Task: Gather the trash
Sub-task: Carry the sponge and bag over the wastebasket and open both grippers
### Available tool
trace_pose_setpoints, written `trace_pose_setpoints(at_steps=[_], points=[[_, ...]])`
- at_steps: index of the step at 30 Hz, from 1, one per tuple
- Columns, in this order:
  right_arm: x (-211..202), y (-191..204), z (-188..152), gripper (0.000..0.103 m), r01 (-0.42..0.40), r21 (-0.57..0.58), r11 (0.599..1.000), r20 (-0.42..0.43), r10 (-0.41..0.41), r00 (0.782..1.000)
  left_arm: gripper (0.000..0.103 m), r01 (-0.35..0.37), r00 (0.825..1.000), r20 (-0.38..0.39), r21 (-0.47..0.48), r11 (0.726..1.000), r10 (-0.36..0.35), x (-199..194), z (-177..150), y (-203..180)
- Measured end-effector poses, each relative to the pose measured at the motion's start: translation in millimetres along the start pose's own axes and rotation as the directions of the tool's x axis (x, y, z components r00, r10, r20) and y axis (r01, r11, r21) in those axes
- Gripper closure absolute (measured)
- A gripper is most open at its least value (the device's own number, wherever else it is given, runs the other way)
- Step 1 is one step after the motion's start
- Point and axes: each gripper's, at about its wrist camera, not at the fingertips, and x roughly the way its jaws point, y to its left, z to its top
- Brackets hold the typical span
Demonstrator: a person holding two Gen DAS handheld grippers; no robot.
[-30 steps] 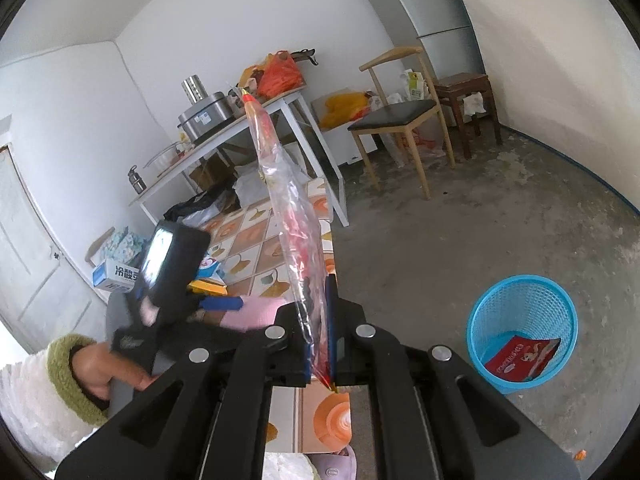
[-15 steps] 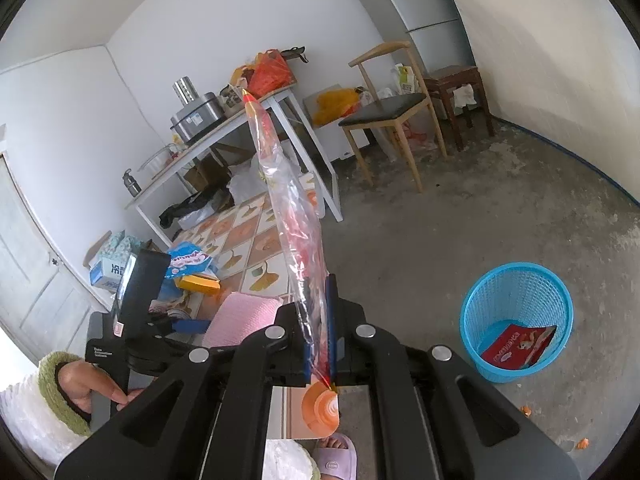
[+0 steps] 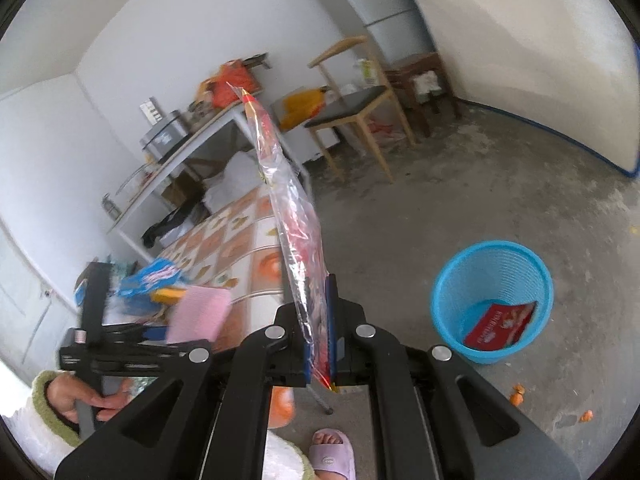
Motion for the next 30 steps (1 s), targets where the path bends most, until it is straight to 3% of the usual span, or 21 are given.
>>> trace_pose_setpoints(at_steps=[5, 7, 9, 12, 17, 18, 20, 22, 24, 25, 27, 30], points=[[-1.5, -41.2, 6.1, 0.097, 0.105, 0.064, 0.992, 0.005, -0.106, 0.994, 0.026, 0.091, 0.995, 0.022, 0.082, 0.992, -0.094, -2.8, 33.0, -41.3], [3.8, -60.0, 7.8, 0.097, 0.165, 0.078, 0.983, -0.012, -0.165, 0.986, 0.026, 0.169, 0.985, 0.004, 0.103, 0.98, -0.171, 6.1, 52.5, -64.1], [14.5, -79.0, 7.7, 0.097, 0.222, 0.095, 0.971, -0.047, -0.218, 0.975, 0.026, 0.273, 0.962, -0.058, 0.111, 0.955, -0.268, 26.7, 73.6, -88.4], [35.4, -111.3, 5.2, 0.097, 0.281, 0.148, 0.948, -0.119, -0.265, 0.957, 0.026, 0.372, 0.918, -0.175, 0.072, 0.925, -0.355, 74.4, 99.2, -120.1], [79.3, -163.9, -3.4, 0.097, 0.323, 0.256, 0.911, -0.248, -0.261, 0.933, 0.026, 0.388, 0.883, -0.296, 0.024, 0.921, -0.364, 149.8, 125.2, -157.5], [89.1, -175.1, -4.8, 0.097, 0.323, 0.284, 0.903, -0.268, -0.248, 0.931, 0.026, 0.398, 0.869, -0.314, -0.013, 0.917, -0.382, 167.6, 132.2, -162.6], [102.8, -191.8, -5.8, 0.097, 0.325, 0.338, 0.883, -0.287, -0.233, 0.929, 0.026, 0.411, 0.854, -0.32, -0.067, 0.909, -0.41, 188.6, 144.3, -168.0], [119.6, -218.9, -4.3, 0.095, 0.301, 0.419, 0.856, -0.29, -0.188, 0.938, 0.021, 0.409, 0.856, -0.295, -0.115, 0.905, -0.424, 205.9, 157.8, -169.8], [138.5, -244.8, -7.4, 0.078, 0.273, 0.48, 0.834, -0.299, -0.137, 0.944, 0.016, 0.387, 0.866, -0.269, -0.171, 0.906, -0.421, 223.3, 165.6, -168.1], [143.7, -253.4, -12.1, 0.057, 0.284, 0.49, 0.824, -0.307, -0.142, 0.941, 0.015, 0.379, 0.868, -0.262, -0.195, 0.905, -0.421, 228.6, 164.5, -167.6], [151.9, -271.2, -24.6, 0.053, 0.35, 0.494, 0.796, -0.33, -0.201, 0.922, 0.015, 0.37, 0.862, -0.272, -0.238, 0.898, -0.428, 241.7, 163.3, -163.0], [155.0, -283.5, -42.4, 0.053, 0.378, 0.523, 0.763, -0.354, -0.209, 0.912, 0.015, 0.384, 0.852, -0.271, -0.257, 0.887, -0.448, 244.8, 158.3, -158.9]])
